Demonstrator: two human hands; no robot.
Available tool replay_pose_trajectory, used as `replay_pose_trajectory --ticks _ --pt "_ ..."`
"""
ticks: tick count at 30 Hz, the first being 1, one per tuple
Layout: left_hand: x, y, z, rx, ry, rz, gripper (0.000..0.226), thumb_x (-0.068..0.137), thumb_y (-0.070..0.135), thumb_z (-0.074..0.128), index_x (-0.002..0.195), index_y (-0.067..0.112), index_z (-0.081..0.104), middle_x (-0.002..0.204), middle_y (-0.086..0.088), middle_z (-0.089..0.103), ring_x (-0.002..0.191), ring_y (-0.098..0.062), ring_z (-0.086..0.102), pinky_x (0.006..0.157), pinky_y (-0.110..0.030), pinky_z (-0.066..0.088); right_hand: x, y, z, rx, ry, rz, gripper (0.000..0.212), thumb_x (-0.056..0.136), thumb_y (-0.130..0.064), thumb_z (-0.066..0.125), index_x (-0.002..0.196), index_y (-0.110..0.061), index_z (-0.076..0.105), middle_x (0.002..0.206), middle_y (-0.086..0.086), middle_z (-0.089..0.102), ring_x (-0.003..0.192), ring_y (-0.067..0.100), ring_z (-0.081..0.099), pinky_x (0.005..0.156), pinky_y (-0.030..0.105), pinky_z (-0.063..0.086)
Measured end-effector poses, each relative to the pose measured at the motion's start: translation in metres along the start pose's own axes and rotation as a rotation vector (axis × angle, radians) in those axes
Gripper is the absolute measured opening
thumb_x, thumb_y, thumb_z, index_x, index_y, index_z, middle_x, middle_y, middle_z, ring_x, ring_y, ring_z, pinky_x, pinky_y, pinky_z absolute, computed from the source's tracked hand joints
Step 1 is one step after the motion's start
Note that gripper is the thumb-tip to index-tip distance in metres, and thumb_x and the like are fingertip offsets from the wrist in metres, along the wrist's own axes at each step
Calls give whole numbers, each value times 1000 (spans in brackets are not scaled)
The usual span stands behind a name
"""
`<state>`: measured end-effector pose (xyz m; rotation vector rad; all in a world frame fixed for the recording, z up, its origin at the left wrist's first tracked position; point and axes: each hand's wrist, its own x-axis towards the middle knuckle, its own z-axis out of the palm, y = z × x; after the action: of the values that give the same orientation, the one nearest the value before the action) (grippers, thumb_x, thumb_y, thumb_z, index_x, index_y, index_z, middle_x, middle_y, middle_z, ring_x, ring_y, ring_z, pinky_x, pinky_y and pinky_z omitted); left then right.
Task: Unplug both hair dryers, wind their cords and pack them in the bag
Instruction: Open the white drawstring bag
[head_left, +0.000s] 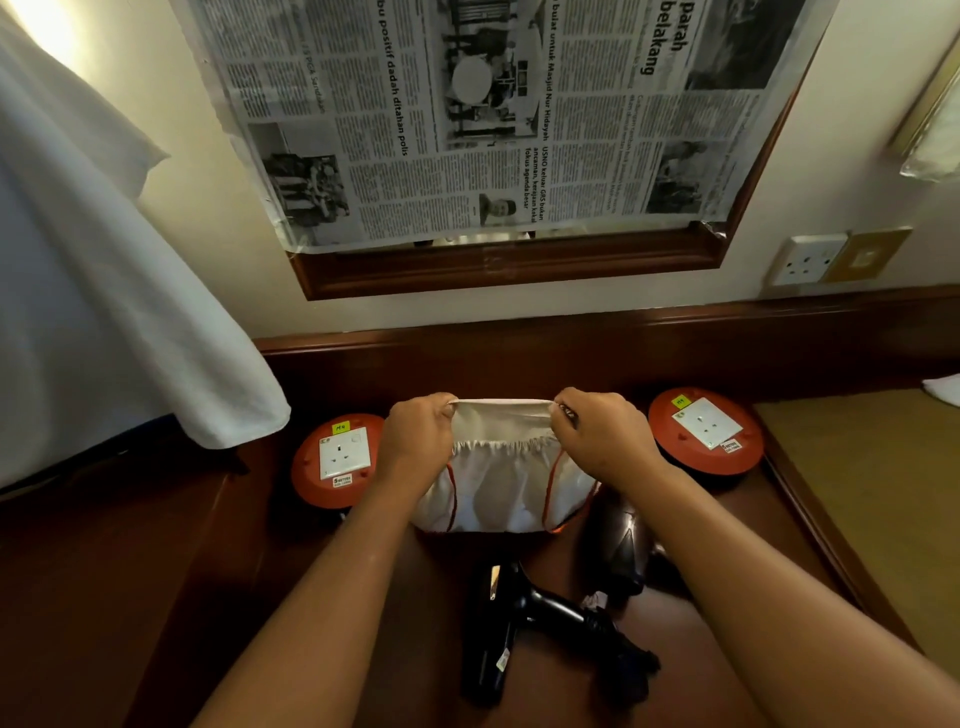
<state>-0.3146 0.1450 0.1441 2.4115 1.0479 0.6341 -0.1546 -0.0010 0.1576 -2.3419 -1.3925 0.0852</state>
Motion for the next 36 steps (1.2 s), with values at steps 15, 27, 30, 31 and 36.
replay_pose_trajectory --ticks 15,27,30,31,36 --pt "0 44 22 275 -281 115 27 99 27 38 105 17 63 107 -5 62 105 -26 54 85 -38 37 -4 -5 0 296 16 88 8 91 -14 53 89 -13 60 70 3 61 63 23 59 57 41 50" --pt "5 28 5 207 -163 -38 29 97 25 43 105 18 70 101 -8 70 91 -30 63 73 -37 52 -7 1 6 -59 -38 -73 26 98 -30 42 97 -15 64 78 3 66 68 22 59 56 28 30" --pt "5 24 1 170 -139 -80 29 97 26 45 109 16 69 106 -9 69 96 -31 63 78 -39 53 -7 3 2 -64 -43 -82 25 98 -27 42 97 -14 64 77 4 66 66 22 58 53 28 29" --pt "5 24 0 171 -135 -75 29 97 26 45 107 16 70 103 -9 69 94 -30 63 76 -39 53 -7 1 2 -42 -44 -66 25 97 -27 43 93 -14 64 74 4 65 64 22 57 49 28 29" --pt "6 30 0 157 -146 -24 25 96 22 43 89 11 64 82 -7 63 77 -28 59 61 -34 45 -1 -5 -2 173 -29 30 15 92 -18 47 94 -12 61 78 2 60 67 22 57 57 35 45"
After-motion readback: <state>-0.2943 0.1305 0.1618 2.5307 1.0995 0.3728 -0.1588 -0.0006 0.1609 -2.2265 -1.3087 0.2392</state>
